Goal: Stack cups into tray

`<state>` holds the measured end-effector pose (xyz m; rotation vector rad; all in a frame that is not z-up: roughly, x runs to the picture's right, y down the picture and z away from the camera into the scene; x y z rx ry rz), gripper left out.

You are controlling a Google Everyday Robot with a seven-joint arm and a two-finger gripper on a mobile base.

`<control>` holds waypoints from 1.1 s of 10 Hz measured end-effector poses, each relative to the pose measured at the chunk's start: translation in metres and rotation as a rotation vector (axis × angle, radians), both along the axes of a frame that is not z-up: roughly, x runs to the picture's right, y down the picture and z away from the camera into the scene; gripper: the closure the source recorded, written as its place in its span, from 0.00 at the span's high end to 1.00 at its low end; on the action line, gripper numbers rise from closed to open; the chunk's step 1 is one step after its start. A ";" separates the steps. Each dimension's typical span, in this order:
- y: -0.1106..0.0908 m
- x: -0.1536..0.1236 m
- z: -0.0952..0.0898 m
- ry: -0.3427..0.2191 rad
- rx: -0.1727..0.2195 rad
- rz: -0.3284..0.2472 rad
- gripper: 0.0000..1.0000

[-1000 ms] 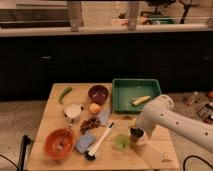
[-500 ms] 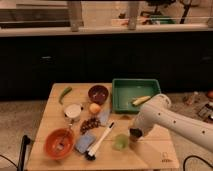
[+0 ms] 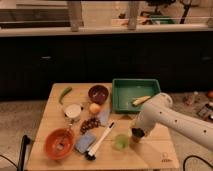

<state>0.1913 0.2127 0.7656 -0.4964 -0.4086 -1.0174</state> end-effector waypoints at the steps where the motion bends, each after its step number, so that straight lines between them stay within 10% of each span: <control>1: -0.002 0.002 -0.002 0.004 0.005 0.001 0.00; 11: -0.040 -0.012 -0.061 0.023 0.095 -0.065 0.00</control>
